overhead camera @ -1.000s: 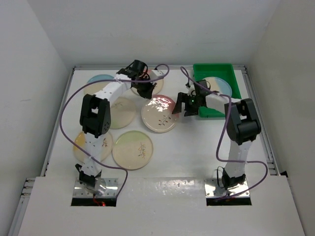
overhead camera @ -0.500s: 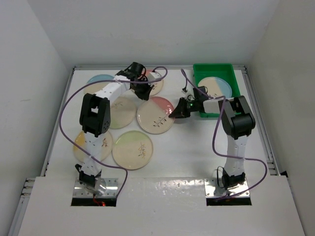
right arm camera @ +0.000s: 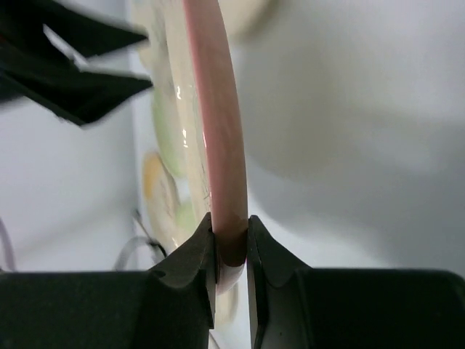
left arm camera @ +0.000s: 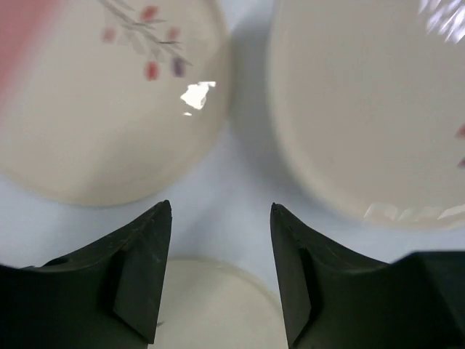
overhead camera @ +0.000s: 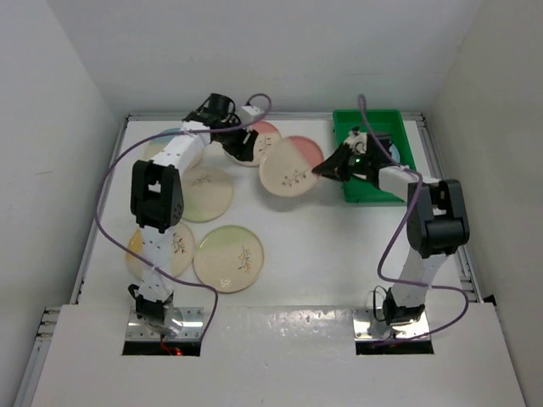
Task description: Place the plates into the plastic bin on the countertop
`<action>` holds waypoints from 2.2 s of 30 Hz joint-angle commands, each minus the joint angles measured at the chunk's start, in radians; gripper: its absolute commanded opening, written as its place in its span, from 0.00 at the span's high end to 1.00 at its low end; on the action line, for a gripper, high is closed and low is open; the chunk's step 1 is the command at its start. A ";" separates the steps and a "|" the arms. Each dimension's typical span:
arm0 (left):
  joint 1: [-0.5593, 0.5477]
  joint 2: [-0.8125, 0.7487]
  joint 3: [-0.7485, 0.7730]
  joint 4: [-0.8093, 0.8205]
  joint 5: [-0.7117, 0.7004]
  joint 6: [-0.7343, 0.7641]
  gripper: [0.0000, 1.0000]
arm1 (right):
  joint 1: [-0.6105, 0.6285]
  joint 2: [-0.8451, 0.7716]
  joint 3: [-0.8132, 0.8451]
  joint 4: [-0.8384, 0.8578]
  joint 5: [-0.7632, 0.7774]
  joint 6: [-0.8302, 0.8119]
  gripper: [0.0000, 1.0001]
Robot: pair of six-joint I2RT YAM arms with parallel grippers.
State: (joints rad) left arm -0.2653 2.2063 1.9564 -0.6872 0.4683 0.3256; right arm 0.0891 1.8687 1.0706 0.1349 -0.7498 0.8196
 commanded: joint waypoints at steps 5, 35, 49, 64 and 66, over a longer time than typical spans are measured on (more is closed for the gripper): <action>0.123 -0.128 0.099 0.014 -0.089 -0.068 0.40 | -0.283 -0.134 -0.079 0.545 0.107 0.435 1.00; 0.362 -0.214 -0.192 0.014 -0.223 -0.059 0.38 | -0.384 0.000 -0.057 0.042 0.486 0.253 0.52; 0.466 -0.207 -0.297 -0.005 -0.300 -0.079 0.37 | -0.322 0.027 0.178 -0.345 0.659 0.000 0.38; 0.466 -0.082 -0.370 -0.035 -0.167 -0.057 0.41 | -0.169 -0.227 0.127 -0.419 0.868 -0.151 0.35; 0.457 -0.053 -0.358 -0.035 -0.180 -0.057 0.42 | -0.149 -0.253 0.121 -0.417 0.872 -0.168 0.35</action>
State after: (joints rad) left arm 0.2012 2.1086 1.5902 -0.7174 0.3050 0.2684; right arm -0.0853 1.6714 1.1992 -0.3092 0.0780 0.7036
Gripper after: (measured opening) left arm 0.578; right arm 0.655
